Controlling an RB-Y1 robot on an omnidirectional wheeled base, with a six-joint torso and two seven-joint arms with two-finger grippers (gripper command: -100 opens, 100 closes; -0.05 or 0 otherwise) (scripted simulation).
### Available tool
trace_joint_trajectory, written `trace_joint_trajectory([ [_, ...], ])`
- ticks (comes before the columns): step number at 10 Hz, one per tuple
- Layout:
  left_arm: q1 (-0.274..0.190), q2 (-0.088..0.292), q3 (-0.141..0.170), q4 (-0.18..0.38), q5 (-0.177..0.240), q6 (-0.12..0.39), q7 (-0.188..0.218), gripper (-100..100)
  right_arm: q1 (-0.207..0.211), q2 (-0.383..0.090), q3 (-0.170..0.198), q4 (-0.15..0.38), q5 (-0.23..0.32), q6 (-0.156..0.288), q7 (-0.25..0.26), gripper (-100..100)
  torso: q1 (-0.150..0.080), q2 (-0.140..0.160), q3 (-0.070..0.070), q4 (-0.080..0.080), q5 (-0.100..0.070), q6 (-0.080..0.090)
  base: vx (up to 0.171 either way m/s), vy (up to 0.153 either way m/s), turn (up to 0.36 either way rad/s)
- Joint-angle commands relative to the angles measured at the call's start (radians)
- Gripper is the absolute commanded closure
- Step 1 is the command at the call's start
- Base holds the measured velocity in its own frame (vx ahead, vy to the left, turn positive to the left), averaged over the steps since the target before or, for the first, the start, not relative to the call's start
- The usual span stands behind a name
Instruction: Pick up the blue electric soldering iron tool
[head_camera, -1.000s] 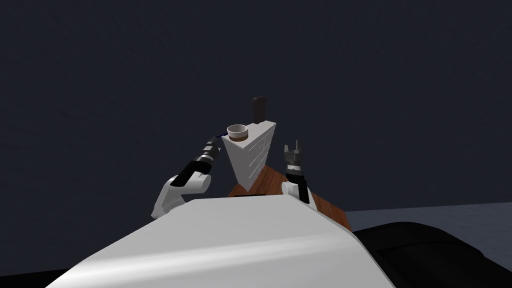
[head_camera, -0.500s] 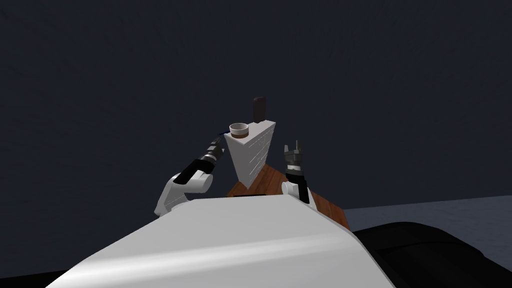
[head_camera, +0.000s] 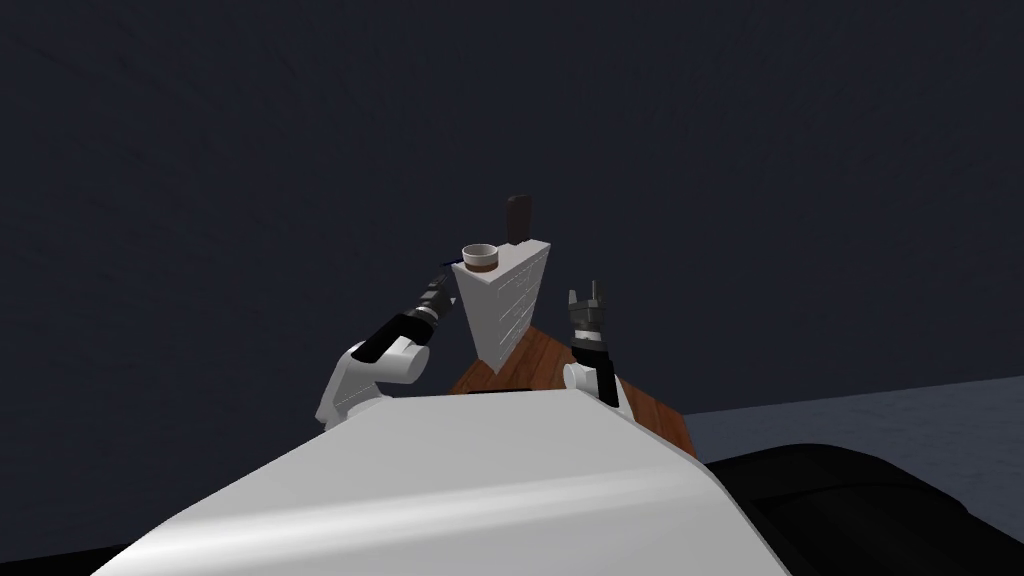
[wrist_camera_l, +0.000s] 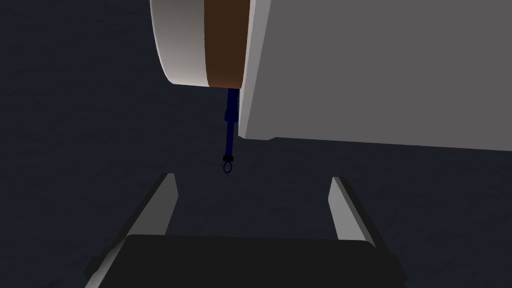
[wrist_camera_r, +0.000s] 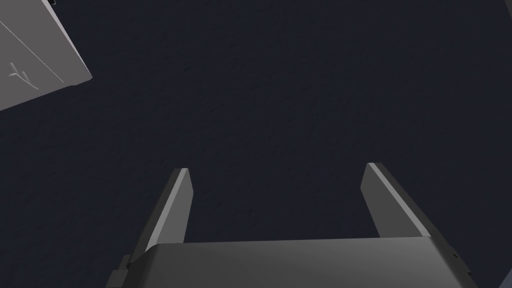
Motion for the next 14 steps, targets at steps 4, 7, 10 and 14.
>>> trace_joint_trajectory([
  [4,-0.054,-0.014,-0.004,-0.015,0.013,0.091,0.044,-100,0.000,0.000,0.000,0.000,0.000,0.000,0.000,0,0.001,-0.003,-0.002,-0.001,0.000,0.000,-0.026,0.013,-0.008],
  [7,-0.090,-0.015,0.017,-0.018,0.019,0.142,0.049,-100,0.000,0.000,0.000,0.000,0.000,0.000,0.000,0,0.002,-0.008,-0.004,-0.002,0.000,0.000,0.047,0.028,-0.028],
  [10,-0.138,-0.017,0.066,-0.020,0.030,0.213,0.039,-100,0.000,0.000,0.000,0.000,0.000,0.000,0.000,0,0.003,-0.012,-0.007,-0.003,0.001,0.000,0.119,0.038,-0.050],
  [14,-0.181,-0.053,0.131,-0.017,0.038,0.282,0.019,-100,0.000,0.000,0.000,0.000,0.000,0.000,0.000,0,0.004,-0.014,-0.008,-0.003,0.001,0.000,0.131,0.063,-0.039],
])
